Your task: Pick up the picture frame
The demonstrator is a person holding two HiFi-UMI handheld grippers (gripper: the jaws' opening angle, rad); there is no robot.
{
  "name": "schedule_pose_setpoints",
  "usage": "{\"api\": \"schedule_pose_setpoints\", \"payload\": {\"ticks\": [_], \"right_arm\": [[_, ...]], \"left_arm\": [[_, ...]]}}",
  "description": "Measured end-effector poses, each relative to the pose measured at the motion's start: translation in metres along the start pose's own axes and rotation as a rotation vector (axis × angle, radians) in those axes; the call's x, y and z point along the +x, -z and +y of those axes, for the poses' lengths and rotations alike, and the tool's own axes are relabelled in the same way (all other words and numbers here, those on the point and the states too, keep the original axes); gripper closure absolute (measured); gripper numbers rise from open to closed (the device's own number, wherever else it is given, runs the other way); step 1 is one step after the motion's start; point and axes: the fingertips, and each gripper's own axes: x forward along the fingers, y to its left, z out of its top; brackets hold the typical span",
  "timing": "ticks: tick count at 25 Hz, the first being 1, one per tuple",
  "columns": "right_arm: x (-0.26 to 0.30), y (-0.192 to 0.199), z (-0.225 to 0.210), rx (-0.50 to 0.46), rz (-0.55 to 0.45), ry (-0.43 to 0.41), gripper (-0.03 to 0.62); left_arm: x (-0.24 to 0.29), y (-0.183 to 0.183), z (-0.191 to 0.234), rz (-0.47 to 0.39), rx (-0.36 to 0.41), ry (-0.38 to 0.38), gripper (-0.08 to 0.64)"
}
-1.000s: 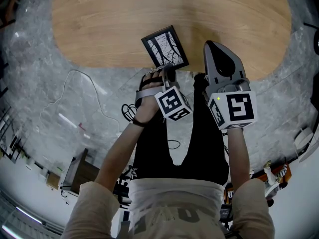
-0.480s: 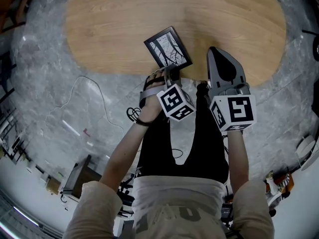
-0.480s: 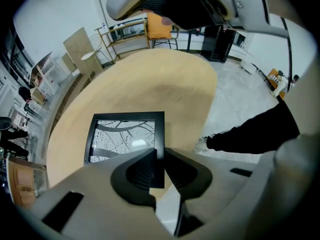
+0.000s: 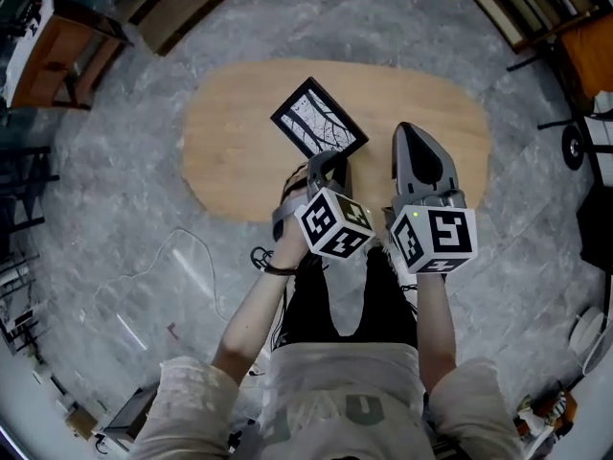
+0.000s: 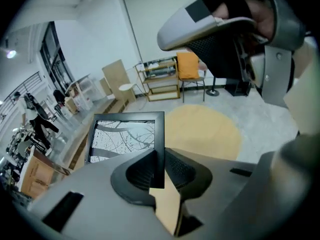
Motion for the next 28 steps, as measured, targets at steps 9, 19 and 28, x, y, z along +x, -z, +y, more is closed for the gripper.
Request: {"api": "schedule_pose_setpoints", "payload": {"ticks": [9, 19, 28], "right_arm": [[-0.066, -0.196, 0.005, -0.087, -0.266, 0.055, 0.588], [-0.151, -0.256, 0.064, -0.205, -0.444, 0.064, 0.588], [-0.155, -0.230, 0.059, -0.130, -0.401, 0.068, 0.588]], "left_arm": [[-0.176, -0.166, 0.112, -0.406, -0.251, -0.180, 0.491], [-0.336, -0.191, 0.129, -0.805, -0.491, -0.182, 0.491], [-0.345, -0.186, 0.122, -0.867, -0.565, -0.222, 0.490]]}}
